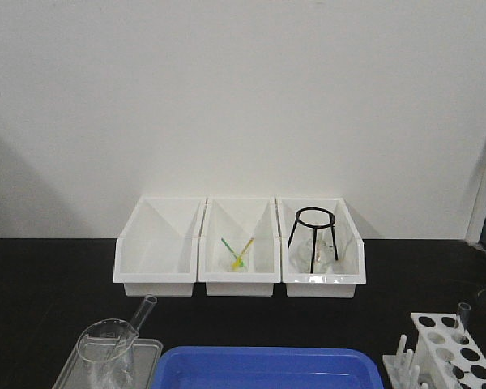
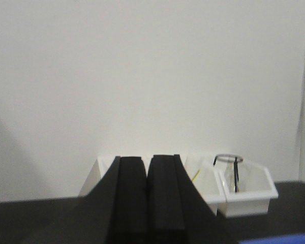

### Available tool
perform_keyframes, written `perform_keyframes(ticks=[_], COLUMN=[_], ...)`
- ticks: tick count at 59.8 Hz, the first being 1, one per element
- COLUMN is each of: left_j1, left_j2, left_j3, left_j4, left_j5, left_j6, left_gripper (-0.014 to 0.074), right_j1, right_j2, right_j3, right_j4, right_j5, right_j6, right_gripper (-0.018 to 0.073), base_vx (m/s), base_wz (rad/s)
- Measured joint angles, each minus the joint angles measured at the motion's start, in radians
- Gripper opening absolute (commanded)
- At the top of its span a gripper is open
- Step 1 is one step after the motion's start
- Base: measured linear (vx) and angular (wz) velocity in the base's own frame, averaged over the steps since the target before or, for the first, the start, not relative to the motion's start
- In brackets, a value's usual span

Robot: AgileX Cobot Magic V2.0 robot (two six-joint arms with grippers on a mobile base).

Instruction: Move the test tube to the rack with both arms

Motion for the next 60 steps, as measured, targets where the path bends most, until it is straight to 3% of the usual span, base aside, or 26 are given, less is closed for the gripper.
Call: perform_keyframes(ticks=[10, 21, 29, 40, 47, 52, 60], left_j1=[0.000, 0.000, 0.000, 0.000, 0.000, 0.000, 0.000], left_j2=[0.082, 0.411, 0.653, 0.851, 0.896, 0.901, 0.901], left_j3=[-0.296, -0.626, -0.754, -0.799, -0.802, -0.803, -0.807], left_j4=[0.042, 0.070, 0.073, 0.073, 0.073, 0.073, 0.074], left_j5=[0.080, 0.129, 0.151, 0.164, 0.135, 0.114, 0.096], left_j6=[0.047, 0.102, 0.103, 0.103, 0.103, 0.103, 0.103], left_gripper=[-0.0004, -0.0004, -0.0004, 0.0013, 0.0071, 0.0153, 0.0367], right_j1=[0.000, 0.000, 0.000, 0.000, 0.000, 0.000, 0.000], right_j2=[0.085, 0.387, 0.597, 0.761, 0.793, 0.794, 0.794], right_j3=[-0.281, -0.551, -0.647, -0.673, -0.674, -0.675, -0.675], right_j4=[-0.001, -0.004, 0.005, 0.023, 0.026, 0.026, 0.026], right_j5=[0.005, -0.021, -0.027, -0.024, -0.021, -0.020, -0.020], right_j6=[-0.024, -0.064, -0.067, -0.055, -0.053, -0.053, -0.053], right_gripper=[-0.0007, -0.0007, -0.0007, 0.0006, 0.0058, 0.0148, 0.0347], base_vx=[0.00, 0.00, 0.00, 0.00, 0.00, 0.00, 0.00], base_wz=[0.00, 0.01, 0.01, 0.00, 0.00, 0.00, 0.00])
